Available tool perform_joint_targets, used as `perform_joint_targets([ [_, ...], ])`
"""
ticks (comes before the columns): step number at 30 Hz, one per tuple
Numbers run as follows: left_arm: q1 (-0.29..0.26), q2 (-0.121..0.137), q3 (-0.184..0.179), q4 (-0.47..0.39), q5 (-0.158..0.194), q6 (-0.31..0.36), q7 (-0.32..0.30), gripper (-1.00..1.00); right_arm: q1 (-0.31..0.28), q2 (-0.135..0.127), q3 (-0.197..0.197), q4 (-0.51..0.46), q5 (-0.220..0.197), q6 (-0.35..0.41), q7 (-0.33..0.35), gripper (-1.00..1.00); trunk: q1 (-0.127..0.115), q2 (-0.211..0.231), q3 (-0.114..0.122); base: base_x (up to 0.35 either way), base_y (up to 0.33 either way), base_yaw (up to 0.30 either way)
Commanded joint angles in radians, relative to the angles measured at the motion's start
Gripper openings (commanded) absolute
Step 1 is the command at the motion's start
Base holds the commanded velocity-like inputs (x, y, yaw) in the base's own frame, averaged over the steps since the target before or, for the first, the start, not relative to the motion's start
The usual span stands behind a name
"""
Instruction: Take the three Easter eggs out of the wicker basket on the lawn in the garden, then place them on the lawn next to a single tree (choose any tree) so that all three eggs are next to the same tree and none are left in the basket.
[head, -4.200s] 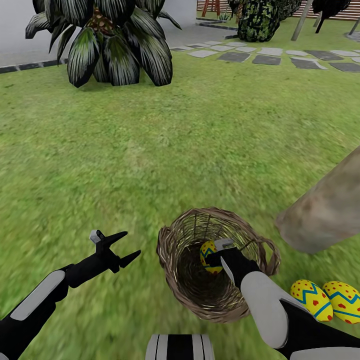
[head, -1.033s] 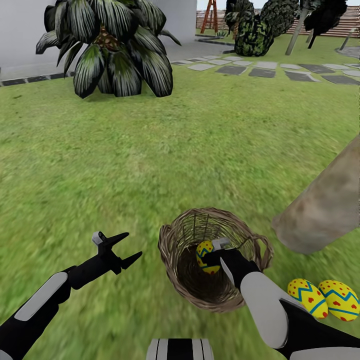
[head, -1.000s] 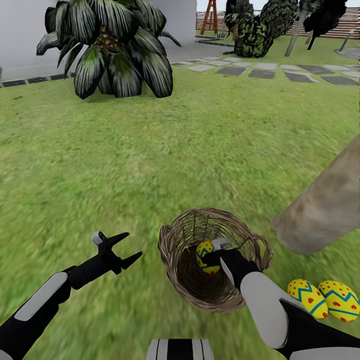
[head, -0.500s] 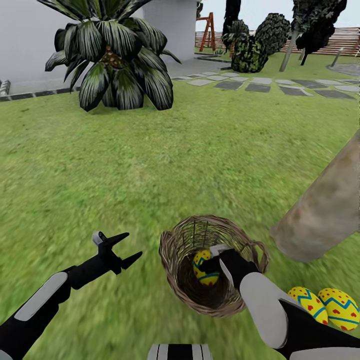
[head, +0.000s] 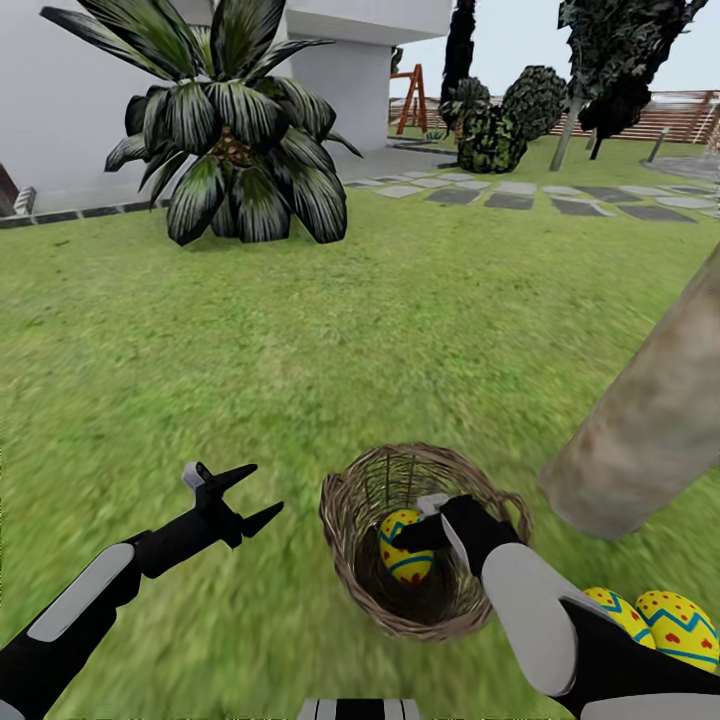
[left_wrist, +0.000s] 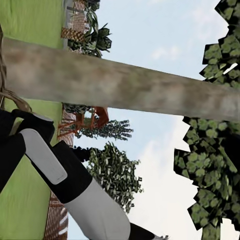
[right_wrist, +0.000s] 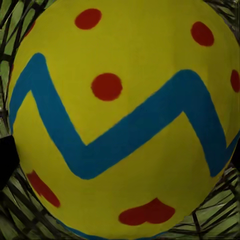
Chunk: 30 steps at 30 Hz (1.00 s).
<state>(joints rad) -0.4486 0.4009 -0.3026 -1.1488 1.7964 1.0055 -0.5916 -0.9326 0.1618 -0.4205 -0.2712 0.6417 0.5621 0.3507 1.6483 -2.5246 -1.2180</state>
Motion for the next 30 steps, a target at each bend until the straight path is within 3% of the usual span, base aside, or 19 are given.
perform_joint_targets([
  [1, -0.001, 0.001, -0.003, 0.001, -0.002, 0.001, -0.007, 1.0, 0.0, 0.0, -0.007, -0.003, 0.009, 0.005, 0.007, -1.0, -0.001, 0.0, 0.003, -0.246, 0.0, 0.0],
  [21, -0.001, 0.003, -0.003, 0.003, -0.003, 0.001, -0.002, 1.0, 0.0, -0.002, -0.012, -0.025, 0.006, 0.012, 0.011, -1.0, -0.01, 0.005, 0.081, -0.013, 0.0, 0.0],
  [24, -0.001, 0.002, -0.003, 0.003, -0.003, 0.001, -0.002, 1.0, 0.0, -0.002, -0.012, -0.052, 0.006, 0.083, 0.088, -1.0, -0.011, 0.005, 0.092, 0.0, 0.0, 0.0],
  [30, -0.001, 0.001, -0.003, 0.003, -0.005, 0.001, -0.001, 1.0, 0.0, -0.003, -0.012, -0.118, 0.007, 0.132, 0.213, -1.0, -0.014, 0.007, 0.115, 0.0, 0.0, 0.0],
])
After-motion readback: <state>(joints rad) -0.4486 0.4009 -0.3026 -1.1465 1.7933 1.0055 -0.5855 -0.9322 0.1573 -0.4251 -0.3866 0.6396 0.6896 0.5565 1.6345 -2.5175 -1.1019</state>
